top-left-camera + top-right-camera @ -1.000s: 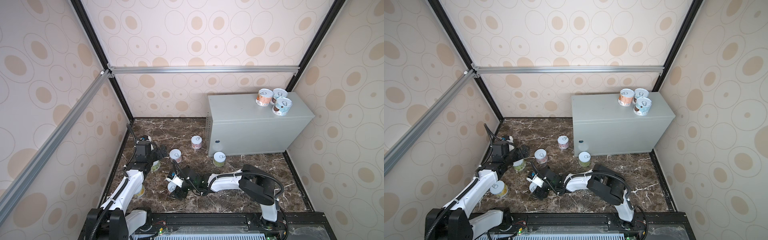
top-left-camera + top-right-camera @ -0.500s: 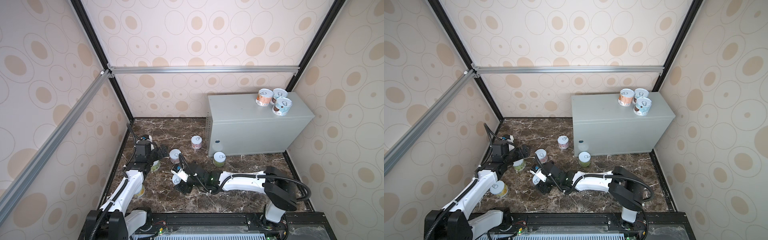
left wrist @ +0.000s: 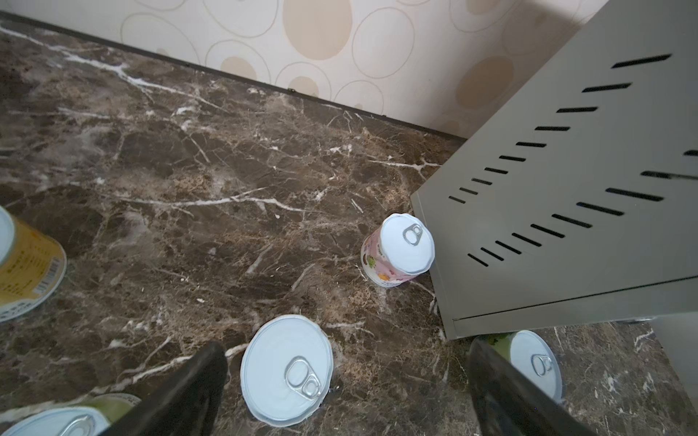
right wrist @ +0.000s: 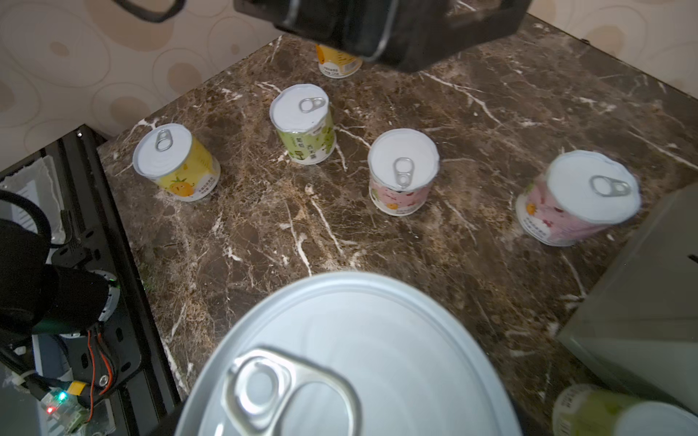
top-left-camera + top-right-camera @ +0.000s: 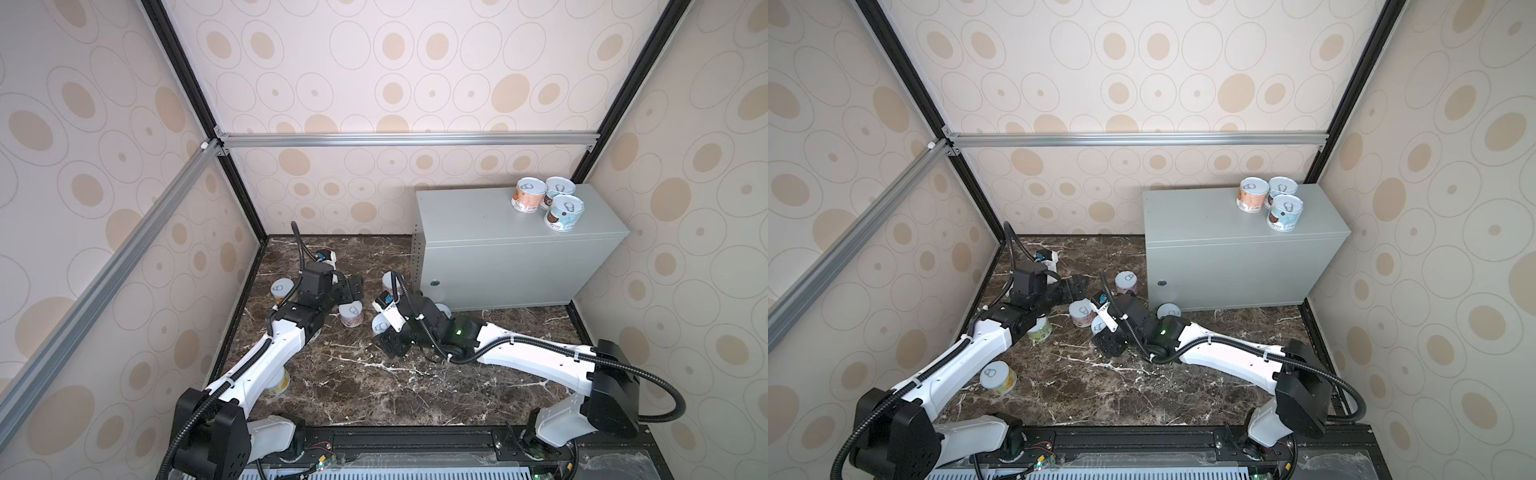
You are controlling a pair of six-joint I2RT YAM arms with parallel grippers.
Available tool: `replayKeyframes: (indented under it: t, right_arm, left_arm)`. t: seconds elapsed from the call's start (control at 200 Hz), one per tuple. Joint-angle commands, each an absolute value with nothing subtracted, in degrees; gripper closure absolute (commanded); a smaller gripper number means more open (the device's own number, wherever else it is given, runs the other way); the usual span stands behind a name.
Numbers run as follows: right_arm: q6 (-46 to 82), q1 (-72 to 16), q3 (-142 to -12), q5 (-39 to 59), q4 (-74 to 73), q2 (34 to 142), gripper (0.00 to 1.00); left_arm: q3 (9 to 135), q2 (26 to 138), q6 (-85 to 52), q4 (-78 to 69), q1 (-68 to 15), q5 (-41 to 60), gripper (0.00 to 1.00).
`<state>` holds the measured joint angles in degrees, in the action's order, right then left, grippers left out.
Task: Place and organize the canned foods onto the counter
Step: 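Lift the white-lidded can with the right gripper up toward the cabinet top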
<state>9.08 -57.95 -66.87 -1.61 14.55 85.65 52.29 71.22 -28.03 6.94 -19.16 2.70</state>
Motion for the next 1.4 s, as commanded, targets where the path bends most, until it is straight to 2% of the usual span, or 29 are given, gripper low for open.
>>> replayKeyframes:
  t: [0.0,0.565,0.975,1.2,1.395]
  right_arm:
    - [11.3,-54.4,-70.6,-2.5,20.5,81.9,0.53]
    - [8.6,-39.7,-87.6,-9.2,40.9,75.1,0.52]
    - [8.3,-32.7,-105.1,-16.9,53.1,78.5,0.53]
    - [6.6,-31.8,-118.1,-21.6,60.7,84.4,0.54]
    - [6.0,-29.1,-124.1,-22.6,62.6,87.4,0.54]
  left_arm:
    - [56.7,71.9,-25.3,8.3,-21.0,-0.7,0.01]
    - [62.1,70.8,-20.6,13.0,-24.0,0.6,0.01]
    - [57.8,69.4,-19.3,11.1,-24.2,2.3,0.01]
    - [56.8,68.6,-19.9,10.0,-24.2,4.0,0.01]
    - [56.5,68.4,-20.0,9.9,-24.2,4.6,0.01]
